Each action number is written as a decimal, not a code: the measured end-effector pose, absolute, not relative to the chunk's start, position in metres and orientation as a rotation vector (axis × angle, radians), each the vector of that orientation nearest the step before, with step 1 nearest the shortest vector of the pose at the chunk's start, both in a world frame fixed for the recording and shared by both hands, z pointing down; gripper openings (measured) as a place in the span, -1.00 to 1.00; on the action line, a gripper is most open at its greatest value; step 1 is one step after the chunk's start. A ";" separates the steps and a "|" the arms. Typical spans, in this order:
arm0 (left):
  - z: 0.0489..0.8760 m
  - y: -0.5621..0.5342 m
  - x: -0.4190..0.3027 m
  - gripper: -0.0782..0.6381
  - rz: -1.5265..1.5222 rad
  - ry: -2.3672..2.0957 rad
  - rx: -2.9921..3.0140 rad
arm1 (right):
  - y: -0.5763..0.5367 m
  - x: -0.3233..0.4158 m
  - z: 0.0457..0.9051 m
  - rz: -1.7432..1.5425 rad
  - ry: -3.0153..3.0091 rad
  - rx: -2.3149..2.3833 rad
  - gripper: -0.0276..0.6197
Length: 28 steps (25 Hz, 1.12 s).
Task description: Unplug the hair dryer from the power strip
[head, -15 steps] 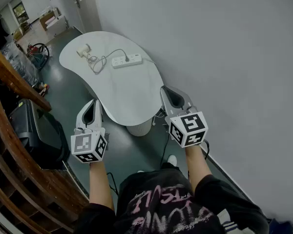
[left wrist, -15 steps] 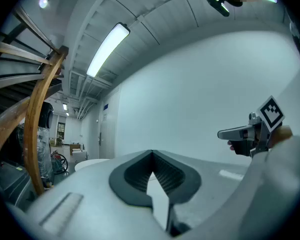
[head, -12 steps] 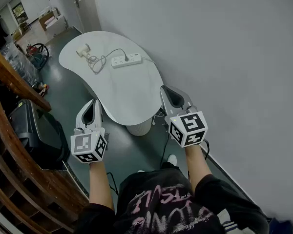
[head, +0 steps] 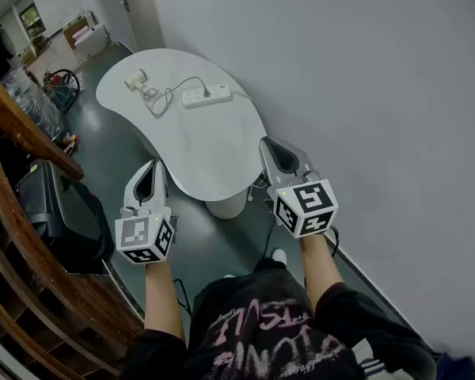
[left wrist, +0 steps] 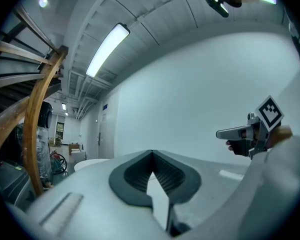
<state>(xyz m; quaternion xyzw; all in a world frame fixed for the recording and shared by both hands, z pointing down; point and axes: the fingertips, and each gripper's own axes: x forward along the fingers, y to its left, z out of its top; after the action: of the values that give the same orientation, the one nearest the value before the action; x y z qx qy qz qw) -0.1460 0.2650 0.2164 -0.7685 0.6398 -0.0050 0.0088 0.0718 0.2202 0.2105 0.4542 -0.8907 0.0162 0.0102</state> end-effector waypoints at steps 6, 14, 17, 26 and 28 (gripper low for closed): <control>0.219 0.269 -0.147 -0.78 -0.006 2.002 -2.405 | 0.225 0.069 0.207 0.036 -2.803 1.401 -0.88; 0.223 0.266 -0.136 -0.78 0.013 1.980 -2.437 | 0.225 0.081 0.207 0.038 -2.792 1.427 -0.88; 0.222 0.266 -0.135 -0.78 0.007 1.971 -2.437 | 0.226 0.081 0.207 0.039 -2.796 1.425 -0.88; 0.220 0.262 -0.136 -0.78 -0.009 1.978 -2.418 | 0.219 0.075 0.210 0.054 -2.824 1.399 -0.88; 0.221 0.259 -0.136 -0.78 -0.010 1.978 -2.415 | 0.216 0.074 0.211 0.052 -2.825 1.396 -0.88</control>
<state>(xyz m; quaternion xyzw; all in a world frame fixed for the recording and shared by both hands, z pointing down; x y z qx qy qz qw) -0.1364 0.2593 0.2207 -0.7736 0.6336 -0.0033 0.0099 0.0737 0.2161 0.2113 0.4429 -0.8964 0.0166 -0.0051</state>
